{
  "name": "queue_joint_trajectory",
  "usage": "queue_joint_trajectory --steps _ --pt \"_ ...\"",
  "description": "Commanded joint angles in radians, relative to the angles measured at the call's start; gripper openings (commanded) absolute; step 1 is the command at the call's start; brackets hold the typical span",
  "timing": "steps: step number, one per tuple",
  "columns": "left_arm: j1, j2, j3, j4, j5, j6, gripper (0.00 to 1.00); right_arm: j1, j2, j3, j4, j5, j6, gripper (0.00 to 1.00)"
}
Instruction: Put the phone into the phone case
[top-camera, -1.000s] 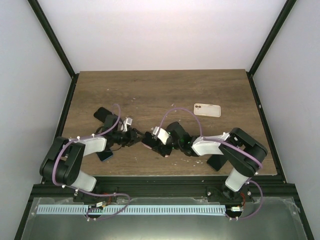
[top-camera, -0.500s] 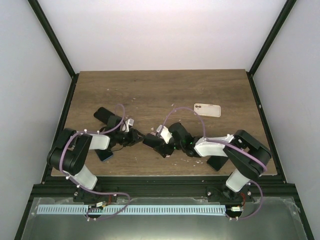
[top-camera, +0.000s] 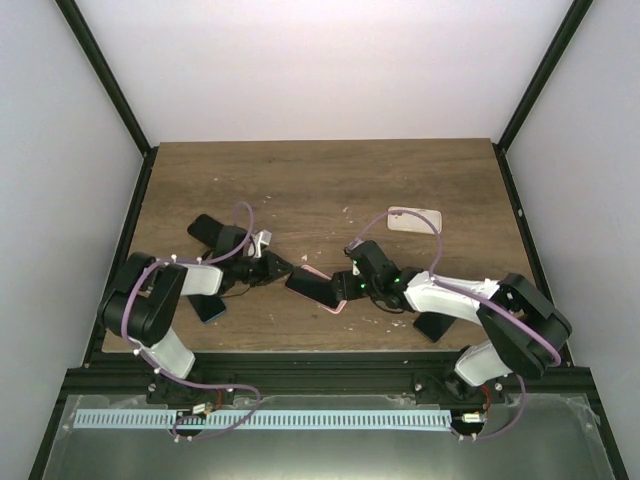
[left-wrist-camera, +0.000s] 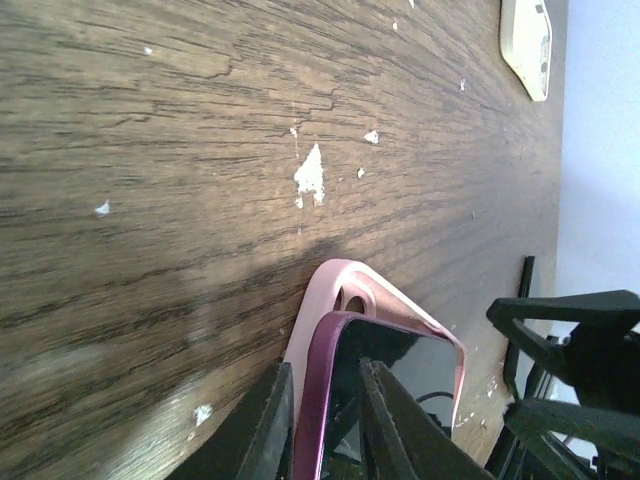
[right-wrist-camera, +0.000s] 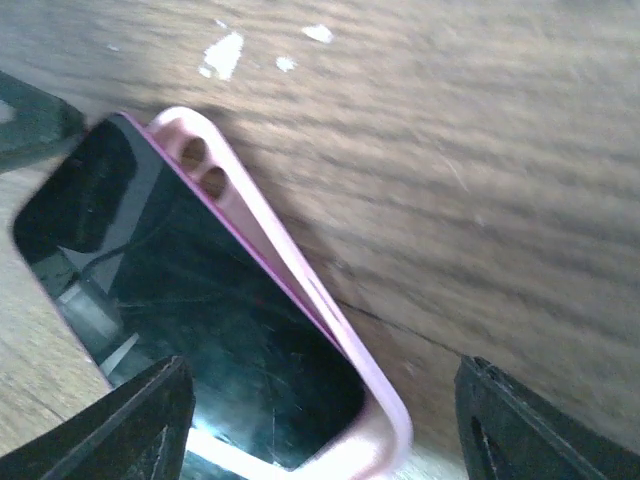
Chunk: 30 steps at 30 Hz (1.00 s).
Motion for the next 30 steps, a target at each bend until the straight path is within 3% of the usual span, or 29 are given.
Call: queue_joint_trajectory --steps 1,6,12,24,27,30 --pt "-0.014 0.032 0.030 0.030 0.013 0.018 0.20 -0.019 -0.026 -0.042 -0.050 0.010 0.197 0.70" --pt "-0.022 0.008 0.036 0.034 0.008 0.008 0.23 -0.024 -0.023 -0.071 -0.030 -0.040 0.323 0.60" --pt "-0.022 -0.074 0.064 -0.161 -0.141 0.094 0.34 -0.023 0.018 -0.094 0.040 -0.143 0.433 0.59" --pt "-0.022 -0.192 0.041 -0.401 -0.241 0.174 0.36 -0.026 0.149 0.005 0.066 -0.101 0.283 0.37" --pt "-0.022 -0.213 0.036 -0.426 -0.268 0.190 0.40 -0.025 0.143 0.031 0.009 -0.105 0.315 0.38" --pt "-0.022 -0.219 0.035 -0.432 -0.281 0.199 0.42 -0.024 0.100 0.010 -0.030 -0.106 0.398 0.46"
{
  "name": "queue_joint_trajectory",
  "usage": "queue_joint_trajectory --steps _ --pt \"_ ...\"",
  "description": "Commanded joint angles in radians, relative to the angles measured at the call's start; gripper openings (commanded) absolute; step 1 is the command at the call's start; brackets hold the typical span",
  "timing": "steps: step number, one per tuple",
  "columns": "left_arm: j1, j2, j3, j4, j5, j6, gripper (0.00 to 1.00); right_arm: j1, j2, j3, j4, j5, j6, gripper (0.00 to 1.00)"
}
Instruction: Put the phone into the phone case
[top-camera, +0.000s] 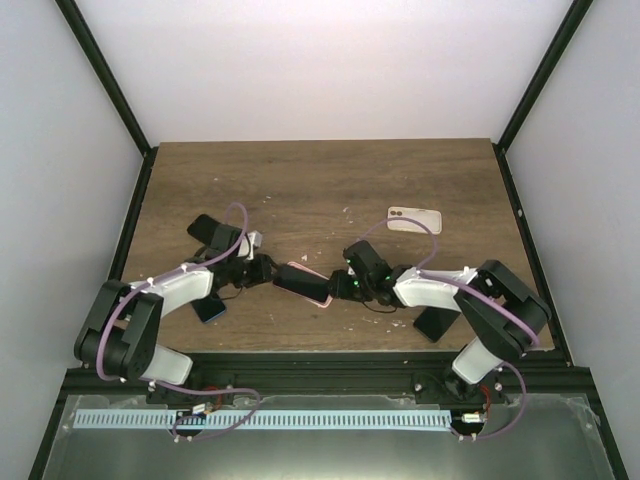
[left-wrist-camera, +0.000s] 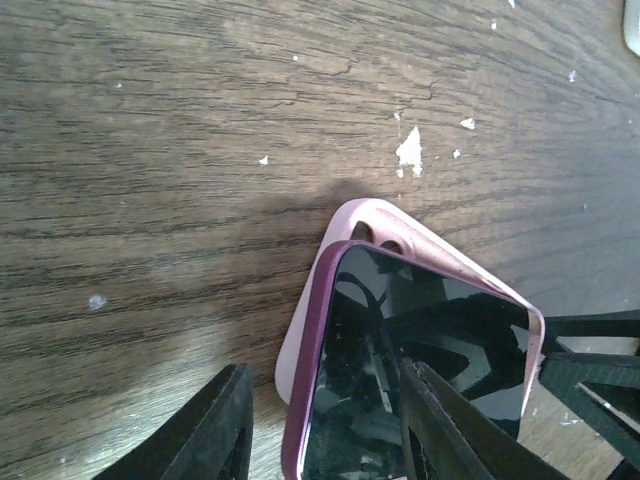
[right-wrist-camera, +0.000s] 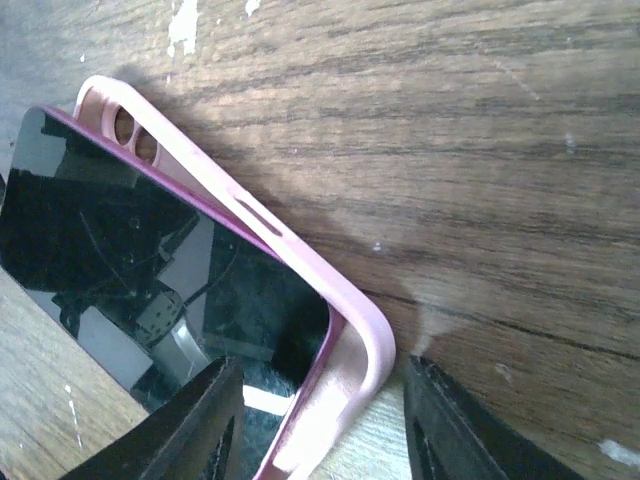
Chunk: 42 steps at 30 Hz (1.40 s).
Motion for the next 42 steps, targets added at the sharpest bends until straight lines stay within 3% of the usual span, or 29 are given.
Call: queue_joint_trajectory --steps 1,6,13,27,39,42 --pt "-0.004 -0.016 -0.015 -0.035 -0.037 0.037 0.42 -0.002 -0.043 -0.012 -0.095 0.006 0.093 0.47" --pt "-0.005 0.007 -0.021 -0.039 -0.023 0.010 0.42 0.014 -0.062 -0.052 -0.048 -0.019 0.169 0.48" --pt "-0.004 0.025 -0.063 0.083 0.066 -0.061 0.36 0.019 -0.025 -0.041 0.000 -0.013 0.165 0.43" --pt "-0.004 0.078 -0.046 0.203 0.121 -0.092 0.14 0.032 0.023 -0.072 0.077 -0.035 0.133 0.33" --pt "-0.008 0.109 -0.050 0.273 0.130 -0.082 0.18 0.041 -0.011 -0.099 0.085 -0.006 0.145 0.32" --pt "-0.007 0.116 -0.034 0.252 0.118 -0.073 0.21 0.043 -0.043 -0.105 0.065 -0.032 0.129 0.37"
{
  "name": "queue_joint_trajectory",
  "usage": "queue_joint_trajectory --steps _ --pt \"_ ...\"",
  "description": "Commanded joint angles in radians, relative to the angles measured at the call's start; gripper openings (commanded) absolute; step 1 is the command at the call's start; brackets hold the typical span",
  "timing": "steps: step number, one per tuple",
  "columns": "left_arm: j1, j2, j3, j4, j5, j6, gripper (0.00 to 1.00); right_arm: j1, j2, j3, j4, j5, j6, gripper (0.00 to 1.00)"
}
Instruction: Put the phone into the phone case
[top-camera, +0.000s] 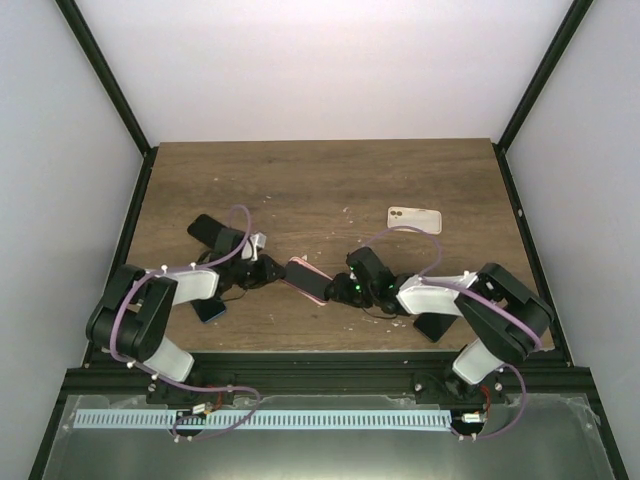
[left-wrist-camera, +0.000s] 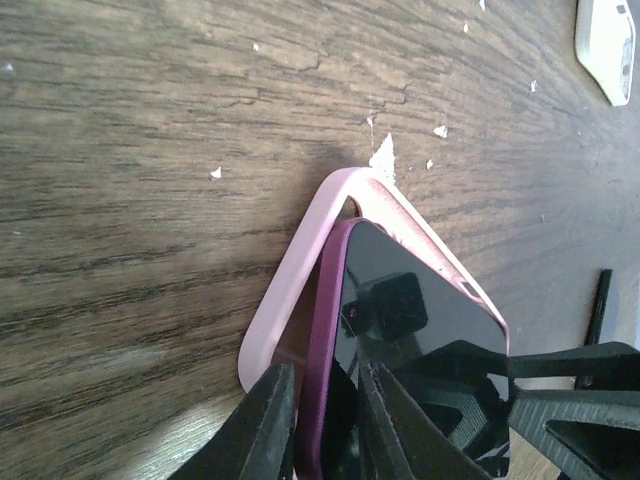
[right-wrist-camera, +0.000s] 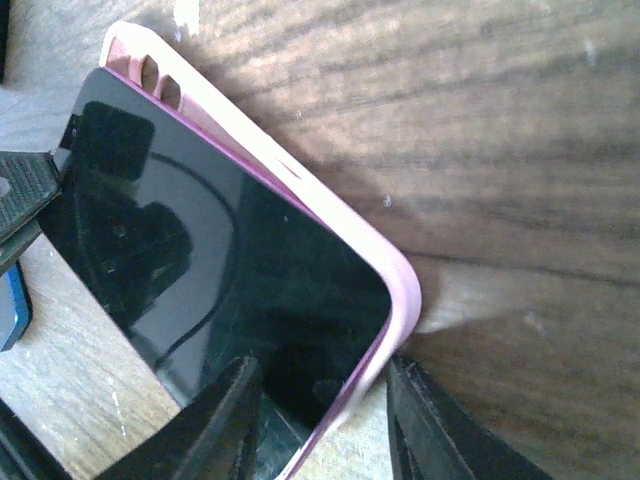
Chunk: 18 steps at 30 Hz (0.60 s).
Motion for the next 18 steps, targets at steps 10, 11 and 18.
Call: queue_joint_trajectory --steps 10,11,18 --pt "-0.009 -0.081 0.074 -0.182 -0.091 0.025 0.51 -0.018 -0.113 0.039 -0.197 0.000 -0.251 0.67" --pt "-0.009 -0.091 0.072 -0.196 -0.094 0.024 0.51 -0.028 -0.109 0.049 -0.180 -0.013 -0.292 0.68" --pt "-0.009 -0.130 0.002 -0.197 -0.037 -0.010 0.52 -0.075 0.076 0.224 -0.140 -0.072 -0.504 0.68"
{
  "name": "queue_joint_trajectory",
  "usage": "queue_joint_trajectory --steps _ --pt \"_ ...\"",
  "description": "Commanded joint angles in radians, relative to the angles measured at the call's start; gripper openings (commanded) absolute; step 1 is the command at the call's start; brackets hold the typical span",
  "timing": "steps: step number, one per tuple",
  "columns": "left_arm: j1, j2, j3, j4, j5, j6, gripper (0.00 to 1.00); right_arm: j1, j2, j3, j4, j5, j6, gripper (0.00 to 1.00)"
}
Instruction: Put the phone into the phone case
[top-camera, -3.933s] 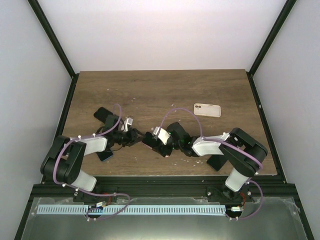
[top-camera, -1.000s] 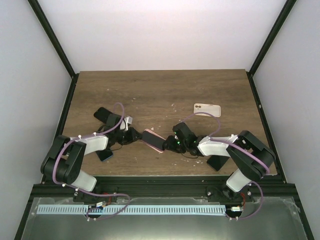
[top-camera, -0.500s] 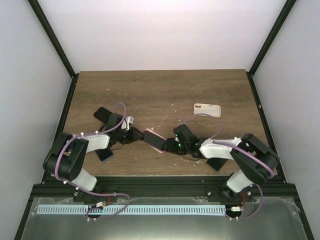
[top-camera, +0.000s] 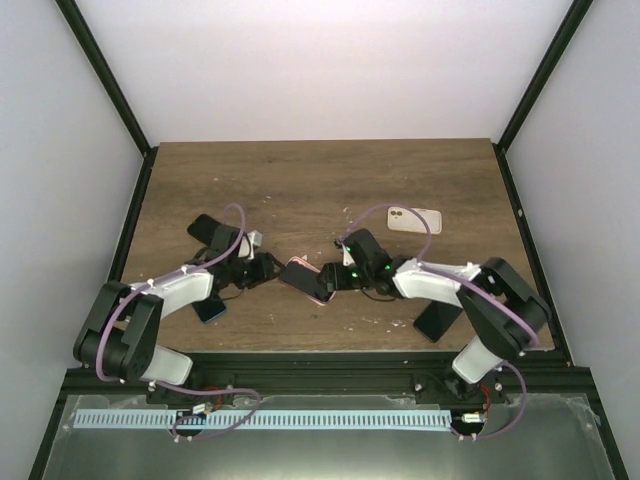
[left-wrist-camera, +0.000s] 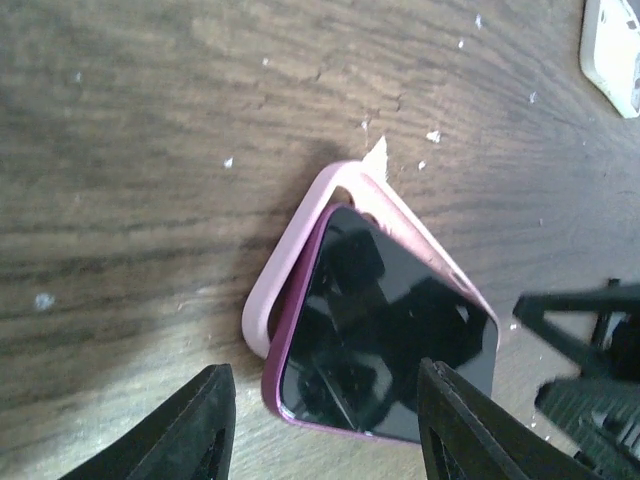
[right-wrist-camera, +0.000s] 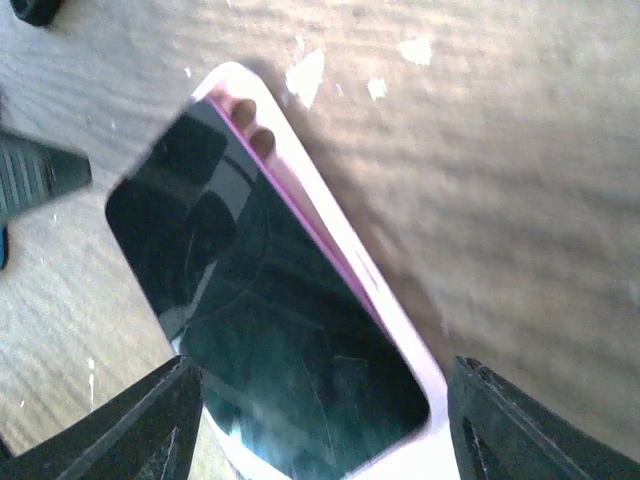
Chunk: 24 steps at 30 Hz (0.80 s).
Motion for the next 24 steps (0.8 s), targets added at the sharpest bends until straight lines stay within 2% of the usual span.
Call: queue_joint_trajectory --steps 1,5,9,14,20,24 --pt "-0.002 -0.029 -0.064 0.013 0.052 -0.031 0.52 -0.025 0.130 0.131 0.019 -0.039 -0.179 0.68" --pt "-0.002 -0.047 -0.103 0.059 0.080 -0.070 0.51 -0.028 0.240 0.202 0.020 -0.064 -0.220 0.65" --pt "-0.002 -0.049 -0.111 0.075 0.083 -0.071 0.48 -0.029 0.268 0.207 0.035 -0.108 -0.224 0.59" --pt "-0.002 -0.004 -0.106 0.110 0.107 -0.071 0.42 -0.019 0.221 0.121 0.068 -0.224 -0.165 0.52" --pt "-0.002 0.033 -0.096 0.171 0.147 -0.076 0.32 0.044 0.127 -0.030 0.123 -0.223 -0.021 0.48" --pt "-0.002 0.076 -0.061 0.186 0.173 -0.068 0.28 0.084 0.087 -0.084 0.175 -0.204 0.073 0.42"
